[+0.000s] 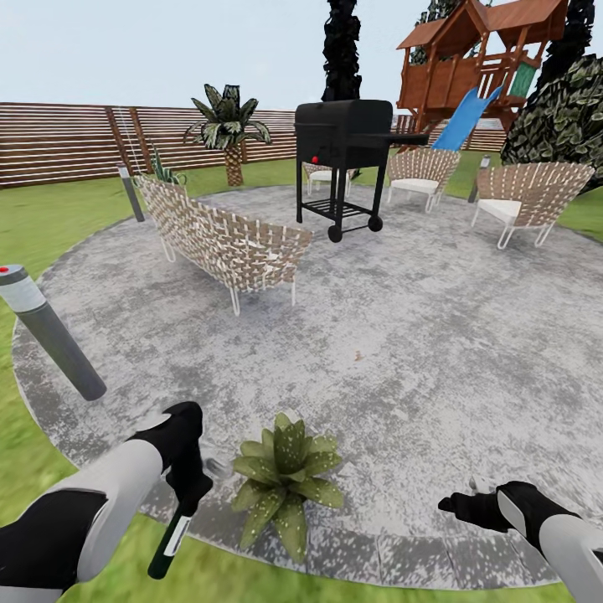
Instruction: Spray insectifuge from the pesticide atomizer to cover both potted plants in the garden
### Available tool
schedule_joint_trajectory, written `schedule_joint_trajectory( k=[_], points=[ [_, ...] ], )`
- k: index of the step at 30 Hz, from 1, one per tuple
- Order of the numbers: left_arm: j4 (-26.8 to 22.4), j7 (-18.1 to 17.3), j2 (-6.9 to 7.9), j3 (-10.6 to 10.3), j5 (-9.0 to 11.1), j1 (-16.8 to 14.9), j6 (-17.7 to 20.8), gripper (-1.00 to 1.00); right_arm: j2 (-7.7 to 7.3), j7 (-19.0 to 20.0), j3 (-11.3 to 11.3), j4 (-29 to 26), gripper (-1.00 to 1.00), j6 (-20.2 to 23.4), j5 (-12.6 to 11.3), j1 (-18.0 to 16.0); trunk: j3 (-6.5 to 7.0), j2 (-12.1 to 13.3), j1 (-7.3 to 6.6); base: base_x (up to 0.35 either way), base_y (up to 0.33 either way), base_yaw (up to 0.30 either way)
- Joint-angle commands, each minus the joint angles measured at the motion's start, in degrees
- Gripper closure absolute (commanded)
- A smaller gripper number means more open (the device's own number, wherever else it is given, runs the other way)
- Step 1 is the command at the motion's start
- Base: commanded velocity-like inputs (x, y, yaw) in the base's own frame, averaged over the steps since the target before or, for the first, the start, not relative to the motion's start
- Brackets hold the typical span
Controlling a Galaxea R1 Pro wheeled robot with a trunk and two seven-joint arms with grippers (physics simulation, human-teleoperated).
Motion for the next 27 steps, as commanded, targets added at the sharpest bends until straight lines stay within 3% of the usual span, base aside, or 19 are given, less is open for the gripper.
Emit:
schedule_joint_trajectory(
  k=[1,11,24,27],
  points=[
    [0.1,-0.5,0.03,-0.5,0.0,0.4,0.6,1.00,0.00,0.2,-0.4,-0.1,-1.00,0.3,0.3,0.0,-0.05,0.0,-0.01,0.000,0.000,0.000],
    [0.0,-0.5,0.17,-0.3,0.0,1.0,0.6,1.00,0.00,0.2,-0.4,-0.1,-1.00,0.3,0.3,0.0,-0.05,0.0,-0.01,0.000,0.010,-0.072],
    [-0.3,-0.5,0.26,-0.3,0.0,1.0,0.6,1.00,0.00,0.2,-0.4,-0.1,-1.00,0.3,0.3,0.0,-0.05,0.0,-0.01,0.000,0.191,-0.037],
    [-2.4,-0.5,0.22,-0.2,0.0,1.0,0.7,1.00,0.00,0.2,-0.4,-0.1,-1.00,0.3,0.3,0.0,-0.05,0.0,-0.01,0.000,0.030,0.000]
  ],
)
